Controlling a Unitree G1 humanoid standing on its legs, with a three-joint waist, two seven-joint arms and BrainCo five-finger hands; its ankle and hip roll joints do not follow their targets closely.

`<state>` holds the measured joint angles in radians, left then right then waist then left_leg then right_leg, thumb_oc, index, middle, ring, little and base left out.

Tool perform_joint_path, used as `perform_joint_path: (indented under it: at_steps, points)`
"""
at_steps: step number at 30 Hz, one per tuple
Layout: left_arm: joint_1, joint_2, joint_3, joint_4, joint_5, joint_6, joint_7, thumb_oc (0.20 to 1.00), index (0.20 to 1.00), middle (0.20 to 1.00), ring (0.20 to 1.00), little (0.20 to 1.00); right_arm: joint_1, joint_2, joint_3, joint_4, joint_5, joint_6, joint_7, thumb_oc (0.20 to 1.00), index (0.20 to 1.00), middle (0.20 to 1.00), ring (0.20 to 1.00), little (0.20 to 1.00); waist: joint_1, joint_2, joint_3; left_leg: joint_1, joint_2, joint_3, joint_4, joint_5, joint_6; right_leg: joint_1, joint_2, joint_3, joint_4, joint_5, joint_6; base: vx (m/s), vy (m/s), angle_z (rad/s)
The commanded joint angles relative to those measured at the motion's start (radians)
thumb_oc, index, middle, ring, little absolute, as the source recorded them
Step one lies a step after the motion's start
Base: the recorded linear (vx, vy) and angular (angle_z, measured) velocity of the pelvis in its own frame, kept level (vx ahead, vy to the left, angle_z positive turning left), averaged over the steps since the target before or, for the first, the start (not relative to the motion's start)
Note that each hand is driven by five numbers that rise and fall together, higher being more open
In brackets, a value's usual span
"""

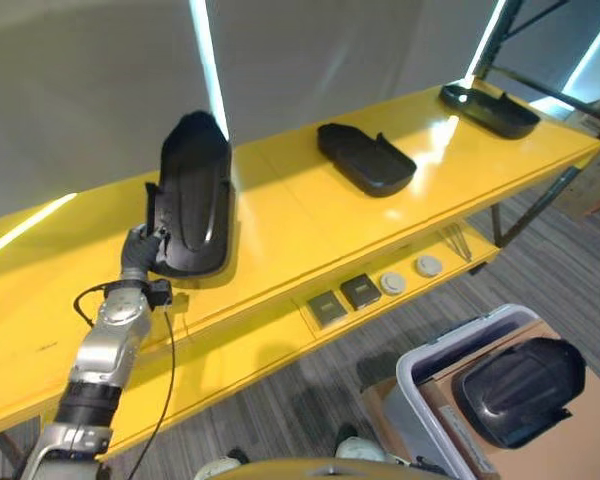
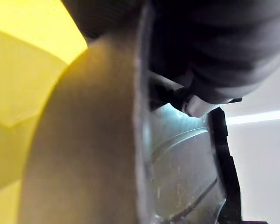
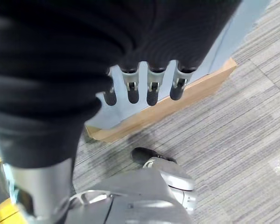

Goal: Move parts from the plastic box to the shelf.

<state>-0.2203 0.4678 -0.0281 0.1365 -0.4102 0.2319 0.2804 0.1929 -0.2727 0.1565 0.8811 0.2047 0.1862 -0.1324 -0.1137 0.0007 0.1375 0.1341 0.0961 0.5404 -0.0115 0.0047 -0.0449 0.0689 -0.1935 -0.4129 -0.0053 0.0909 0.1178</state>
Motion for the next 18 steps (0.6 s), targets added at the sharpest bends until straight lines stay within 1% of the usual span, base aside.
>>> perform_joint_path:
  at_steps: [1,5,6,7,12,14,15,17,18]
  points:
    - [-0.141,0.058,0.0,0.075,-0.068,0.009,0.084,0.2,0.2,0.2,0.2,0.2,0.007,-0.026,0.04,-0.003,-0.069,0.031,0.024,1.0,1.0,1.0,1.0,1.0,0.008,0.012,0.002,0.013,0.106,0.017,0.0,-0.001,-0.034,0.0,-0.039,0.013,0.004,-0.036,0.084,0.02,-0.012,-0.18]
    - [-0.204,0.057,-0.008,0.217,-0.058,0.05,0.115,0.2,0.2,0.2,0.2,0.2,0.003,-0.04,0.05,0.008,-0.091,0.027,0.036,1.0,1.0,1.0,1.0,1.0,-0.009,0.014,-0.002,0.013,0.109,0.028,0.006,-0.001,-0.034,0.001,-0.035,0.02,0.006,-0.041,0.079,0.01,-0.012,-0.11]
    - [-0.218,0.059,-0.012,0.262,-0.054,0.05,0.117,0.2,0.2,0.2,0.2,0.2,0.002,-0.044,0.054,0.01,-0.093,0.026,0.041,1.0,1.0,1.0,1.0,1.0,-0.013,0.015,-0.004,0.012,0.11,0.029,0.007,0.0,-0.034,0.001,-0.034,0.021,0.005,-0.043,0.078,0.01,-0.02,-0.06]
    - [-0.232,0.065,-0.015,0.297,-0.049,0.067,0.124,0.2,0.2,0.2,0.2,0.2,0.0,-0.048,0.057,0.008,-0.098,0.028,0.046,1.0,1.0,1.0,1.0,1.0,-0.015,0.015,-0.006,0.011,0.11,0.03,0.008,0.0,-0.034,0.002,-0.032,0.023,0.004,-0.045,0.076,0.01,-0.019,-0.06]
    - [-0.272,0.075,-0.032,0.41,0.002,0.096,0.135,0.2,0.2,0.2,0.2,0.2,-0.007,-0.053,0.075,-0.001,-0.089,0.036,0.051,1.0,1.0,1.0,1.0,1.0,-0.02,0.016,-0.011,0.012,0.11,0.029,0.008,0.002,-0.035,0.01,-0.029,0.025,-0.003,-0.047,0.074,0.0,-0.008,-0.01]
    - [-0.292,0.076,-0.044,0.461,0.031,0.119,0.133,0.2,0.2,0.2,0.2,0.2,-0.012,-0.054,0.09,-0.007,-0.085,0.04,0.054,1.0,1.0,1.0,1.0,1.0,-0.022,0.017,-0.013,0.012,0.11,0.028,0.007,0.004,-0.036,0.013,-0.027,0.025,-0.004,-0.05,0.072,0.0,0.0,0.0]
    - [-0.296,0.072,-0.049,0.481,0.043,0.125,0.135,0.2,0.2,0.2,0.2,0.2,-0.012,-0.052,0.095,-0.009,-0.087,0.04,0.054,1.0,1.0,1.0,1.0,1.0,-0.022,0.017,-0.014,0.012,0.11,0.029,0.006,0.004,-0.037,0.015,-0.027,0.024,-0.006,-0.051,0.072,0.0,0.0,0.0]
    - [-0.312,0.056,-0.065,0.545,0.098,0.158,0.137,0.2,0.2,0.2,0.2,0.2,-0.019,-0.051,0.111,-0.011,-0.097,0.045,0.053,1.0,1.0,1.0,1.0,1.0,-0.025,0.015,-0.017,0.016,0.108,0.028,0.002,0.004,-0.037,0.02,-0.025,0.025,-0.013,-0.051,0.072,0.0,0.0,0.0]
    - [-0.313,0.055,-0.065,0.548,0.101,0.158,0.136,0.2,0.2,0.2,0.2,0.2,-0.019,-0.051,0.111,-0.01,-0.096,0.045,0.053,1.0,1.0,1.0,1.0,1.0,-0.026,0.015,-0.017,0.016,0.108,0.028,0.001,0.004,-0.037,0.021,-0.025,0.025,-0.013,-0.051,0.072,0.0,0.0,0.0]
